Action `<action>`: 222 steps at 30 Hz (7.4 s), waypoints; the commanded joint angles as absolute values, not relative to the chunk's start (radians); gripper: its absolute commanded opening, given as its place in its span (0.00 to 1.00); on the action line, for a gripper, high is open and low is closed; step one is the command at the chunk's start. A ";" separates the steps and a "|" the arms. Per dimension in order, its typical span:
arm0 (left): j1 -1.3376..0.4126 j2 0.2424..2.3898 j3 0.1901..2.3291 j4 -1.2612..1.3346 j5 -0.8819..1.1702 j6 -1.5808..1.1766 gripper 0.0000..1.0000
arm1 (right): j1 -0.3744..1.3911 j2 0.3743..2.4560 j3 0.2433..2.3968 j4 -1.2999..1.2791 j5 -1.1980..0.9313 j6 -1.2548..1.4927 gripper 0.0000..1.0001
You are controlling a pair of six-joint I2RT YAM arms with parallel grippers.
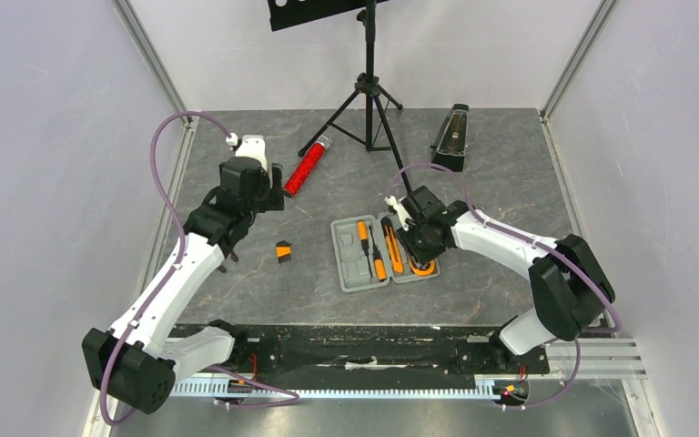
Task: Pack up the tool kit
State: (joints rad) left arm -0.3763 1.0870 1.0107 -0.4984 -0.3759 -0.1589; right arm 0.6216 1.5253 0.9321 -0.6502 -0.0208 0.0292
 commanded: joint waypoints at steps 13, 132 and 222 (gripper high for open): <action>-0.305 1.157 0.985 -0.543 -0.351 -0.317 0.85 | 0.584 1.288 0.910 -0.452 -0.030 0.016 0.53; -0.841 1.075 0.860 -0.442 0.226 1.152 0.04 | 0.650 1.519 1.125 -0.466 -0.951 -0.147 0.15; -0.612 1.302 0.630 0.055 -0.043 -0.743 0.49 | 0.787 1.624 0.820 0.247 -0.327 0.934 0.98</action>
State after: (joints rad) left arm -0.6136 1.3132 0.6170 0.0174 -0.0429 -0.7208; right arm 0.7834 1.6520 0.7441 0.2974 -0.3210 1.0164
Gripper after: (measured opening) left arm 0.501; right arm 0.979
